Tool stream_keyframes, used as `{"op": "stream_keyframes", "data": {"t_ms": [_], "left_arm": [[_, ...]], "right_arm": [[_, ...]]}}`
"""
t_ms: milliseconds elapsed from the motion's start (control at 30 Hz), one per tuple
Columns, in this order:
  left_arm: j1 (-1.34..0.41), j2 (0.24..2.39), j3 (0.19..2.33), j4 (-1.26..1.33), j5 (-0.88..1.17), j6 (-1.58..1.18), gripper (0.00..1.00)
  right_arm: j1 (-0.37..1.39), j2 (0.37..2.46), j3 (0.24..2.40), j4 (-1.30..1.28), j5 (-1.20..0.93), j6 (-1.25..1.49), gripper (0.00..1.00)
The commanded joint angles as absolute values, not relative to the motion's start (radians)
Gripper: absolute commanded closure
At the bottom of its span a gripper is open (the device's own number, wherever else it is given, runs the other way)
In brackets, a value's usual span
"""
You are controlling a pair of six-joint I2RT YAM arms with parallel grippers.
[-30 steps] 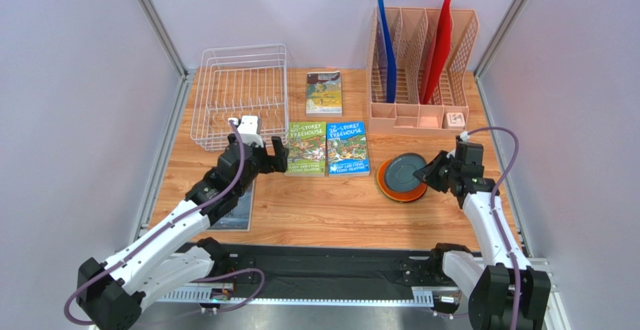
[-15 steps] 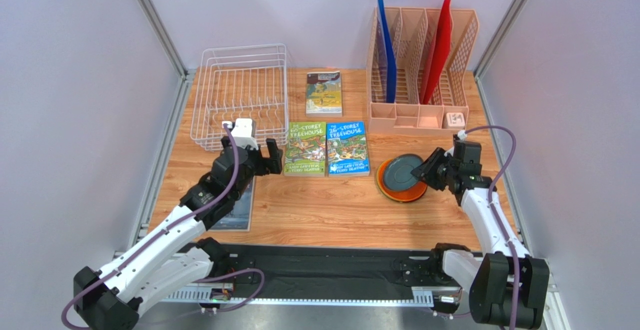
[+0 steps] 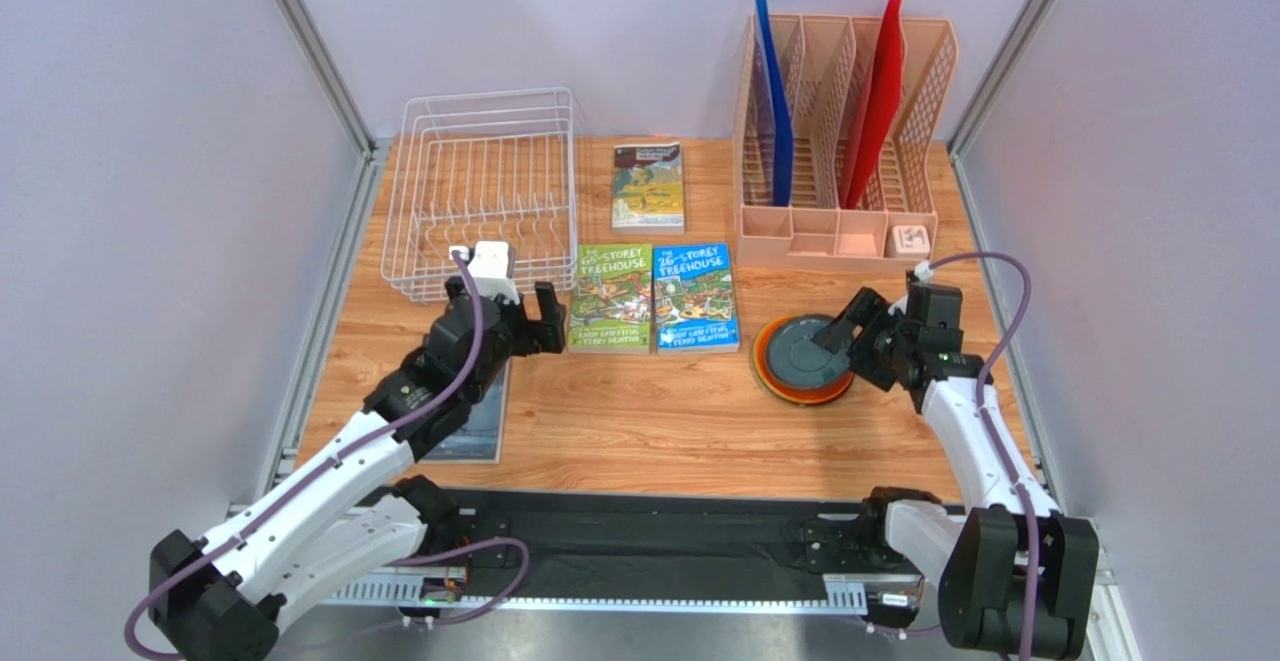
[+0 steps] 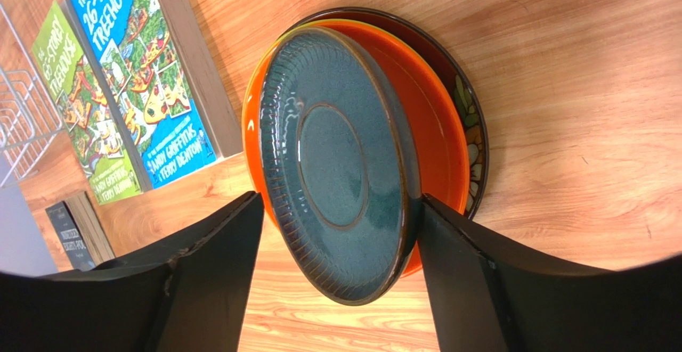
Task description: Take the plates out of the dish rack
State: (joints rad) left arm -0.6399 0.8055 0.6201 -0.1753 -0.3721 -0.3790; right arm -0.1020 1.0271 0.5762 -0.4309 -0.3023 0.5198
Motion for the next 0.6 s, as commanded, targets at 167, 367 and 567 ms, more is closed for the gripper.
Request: {"op": "stream_keyframes", "data": {"t_ms": [167,367,567], "left_arm": [[-0.640,0.850,0.653,-0.195,-0.385,-0.351,0.00],[-0.641,0.827,0.658,-0.199,-0.399,-0.321,0.00],[-0.641,0.799,0.652,-0.209,-0.439,-0.304,0.00]], "right_arm": [[-0.106,1.020,0.650,-0.500,-0.183,0.474,0.13],[-0.103,0.953,0.660,-0.469,-0.150,0.440,0.05],[-0.098,0.930,0.690,-0.428,-0.162,0.414,0.03]]}}
